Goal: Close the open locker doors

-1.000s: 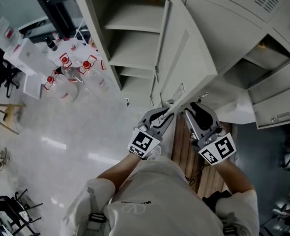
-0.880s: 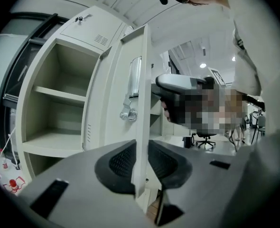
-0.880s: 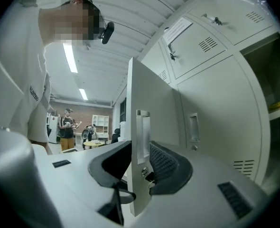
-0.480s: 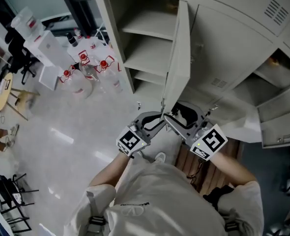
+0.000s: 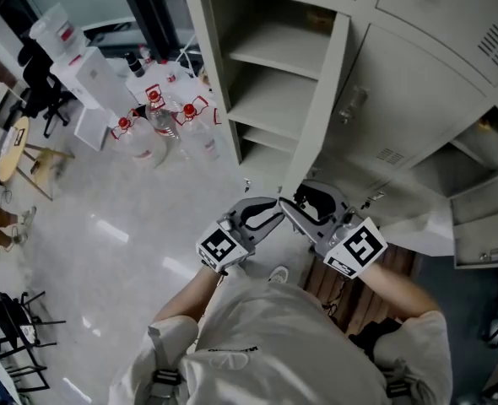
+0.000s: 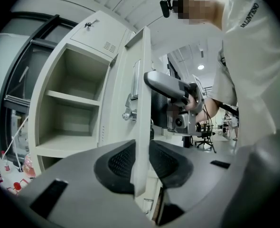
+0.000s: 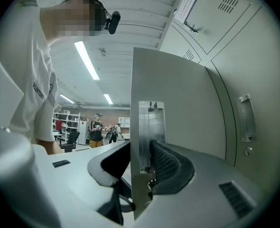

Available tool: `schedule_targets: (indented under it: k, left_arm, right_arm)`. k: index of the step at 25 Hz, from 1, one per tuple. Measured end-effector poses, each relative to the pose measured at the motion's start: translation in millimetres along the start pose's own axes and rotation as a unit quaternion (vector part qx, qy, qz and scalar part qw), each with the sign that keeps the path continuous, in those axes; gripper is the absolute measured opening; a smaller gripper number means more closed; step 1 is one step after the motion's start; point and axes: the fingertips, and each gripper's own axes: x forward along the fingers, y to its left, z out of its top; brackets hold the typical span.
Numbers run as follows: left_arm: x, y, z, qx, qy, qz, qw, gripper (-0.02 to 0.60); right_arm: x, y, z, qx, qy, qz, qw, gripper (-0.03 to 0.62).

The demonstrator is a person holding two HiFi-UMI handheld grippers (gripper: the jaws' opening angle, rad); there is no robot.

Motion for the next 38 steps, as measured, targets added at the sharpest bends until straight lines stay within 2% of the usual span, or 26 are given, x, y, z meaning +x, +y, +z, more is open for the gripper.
schedule_targets:
  k: [2,7,16,21,23,25,30,38]
  left_arm:
    - [-16,11,-1,-0.005,0.002,0.013,0.9999,0.095]
    - [-46,46,-5,-0.01,0.005,0.049,0.9987,0.095]
    - [-106,121,5,-0.035,-0.027,0.092,0.9948,0.087]
    - [-117,153,15,-0.009,-0.034,0.114,0.9929,0.061]
    - [-117,163,19,0.005,-0.038,0.125,0.9914,0.017]
    - [-114,173,16,0.008,-0.033,0.137,0.9899,0.003]
    - [-106,194,12,-0.006,-0.035,0.143,0.989,0.003]
    - [-100,223,9,-0.015,-0.037,0.13,0.9907,0.003]
  right_arm:
    - [15,5,0,-0.002,0.003,-0.002,1.0,0.126]
    - [53,6,0,-0.005,0.008,-0.01,1.0,0.12]
    - [120,-9,-2,-0.016,0.012,-0.04,0.999,0.11]
    - [156,-27,-4,-0.022,0.01,-0.066,0.998,0.104]
    - [169,-36,-4,-0.02,0.007,-0.074,0.997,0.101]
    - [181,-46,-5,-0.02,0.003,-0.085,0.996,0.097]
    - [203,-75,-13,-0.02,0.009,-0.118,0.993,0.055]
    - [229,-116,-17,-0.036,0.014,-0.163,0.986,0.049]
